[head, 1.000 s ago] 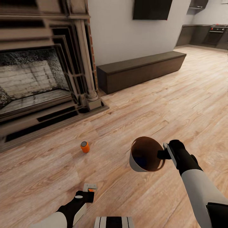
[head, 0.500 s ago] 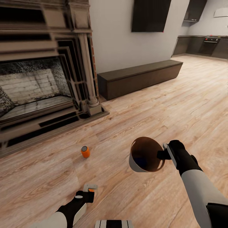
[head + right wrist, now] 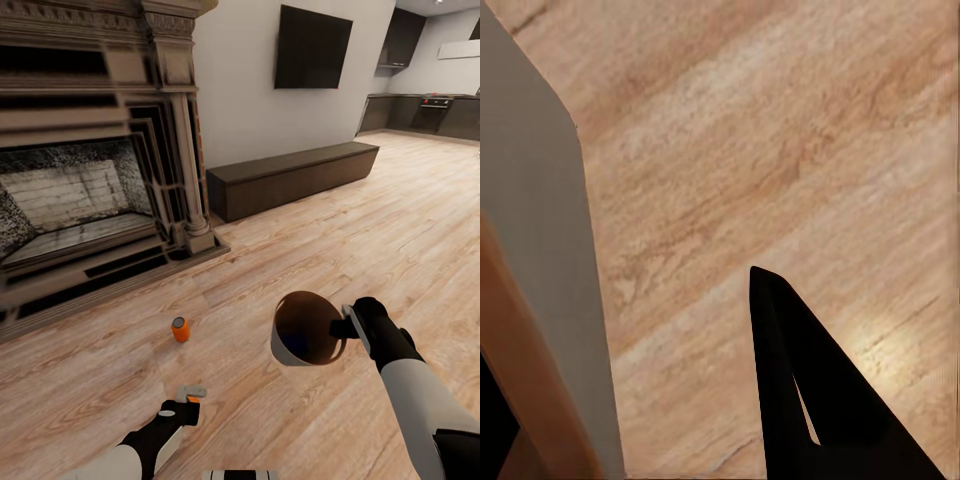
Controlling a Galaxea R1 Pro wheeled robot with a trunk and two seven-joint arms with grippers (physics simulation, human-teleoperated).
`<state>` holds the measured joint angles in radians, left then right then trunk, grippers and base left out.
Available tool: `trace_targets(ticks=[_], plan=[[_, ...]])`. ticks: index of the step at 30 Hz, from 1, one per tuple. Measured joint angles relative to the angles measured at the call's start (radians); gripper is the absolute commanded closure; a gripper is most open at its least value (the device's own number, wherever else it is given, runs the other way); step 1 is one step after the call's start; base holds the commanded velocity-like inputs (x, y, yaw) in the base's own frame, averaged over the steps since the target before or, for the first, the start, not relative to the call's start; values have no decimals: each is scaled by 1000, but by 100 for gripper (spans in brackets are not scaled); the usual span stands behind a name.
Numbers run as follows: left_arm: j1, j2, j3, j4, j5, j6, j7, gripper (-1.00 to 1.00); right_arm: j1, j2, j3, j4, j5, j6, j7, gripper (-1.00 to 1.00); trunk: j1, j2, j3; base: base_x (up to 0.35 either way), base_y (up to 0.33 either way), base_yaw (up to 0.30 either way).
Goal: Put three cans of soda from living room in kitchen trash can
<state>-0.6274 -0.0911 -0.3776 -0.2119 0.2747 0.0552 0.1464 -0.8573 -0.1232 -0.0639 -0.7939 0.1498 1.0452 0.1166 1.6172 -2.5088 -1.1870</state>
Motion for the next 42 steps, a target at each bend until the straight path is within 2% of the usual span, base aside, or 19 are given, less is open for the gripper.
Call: trace_targets(ticks=[10,15,22,25,31,32,33,36,37,39,40,41,42], plan=[[0,0,0,0,0,0,0,100,0,0,1,2,139,0,0,100,0,0,0,0,0,0],[0,0,0,0,0,0,0,100,0,0,1,2,193,0,0,100,0,0,0,0,0,0],[0,0,0,0,0,0,0,100,0,0,1,2,239,0,0,100,0,0,0,0,0,0],[17,17,5,-17,3,2,-16,100,19,17,19,-9,275,2,9,100,0,0,0,0,0,0],[51,28,5,-30,5,6,-26,100,57,51,55,-33,279,2,29,100,0,0,0,0,0,0],[94,29,4,-32,2,7,-27,100,77,76,136,-89,390,2,78,100,-1,0,4,0,0,0],[119,29,6,-30,7,7,-27,100,78,87,144,-106,389,2,82,100,-1,0,7,0,0,0],[116,30,5,-32,4,9,-28,100,79,86,147,-208,236,1,86,100,-2,1,19,0,0,0],[116,30,5,-32,3,10,-28,100,78,85,147,-232,159,-2,86,100,-3,1,23,0,0,0],[116,30,5,-32,3,12,-28,100,80,83,149,-233,-44,2,90,100,-4,2,31,0,0,0],[116,30,5,-31,2,13,-28,100,79,81,148,-238,-95,2,96,100,-4,2,35,0,0,0],[116,30,4,-31,2,14,-27,100,79,78,148,-242,-81,2,107,100,-5,2,39,0,0,0],[116,30,4,-32,2,14,-27,100,79,76,148,-243,-41,2,90,100,-5,2,43,0,0,0]])
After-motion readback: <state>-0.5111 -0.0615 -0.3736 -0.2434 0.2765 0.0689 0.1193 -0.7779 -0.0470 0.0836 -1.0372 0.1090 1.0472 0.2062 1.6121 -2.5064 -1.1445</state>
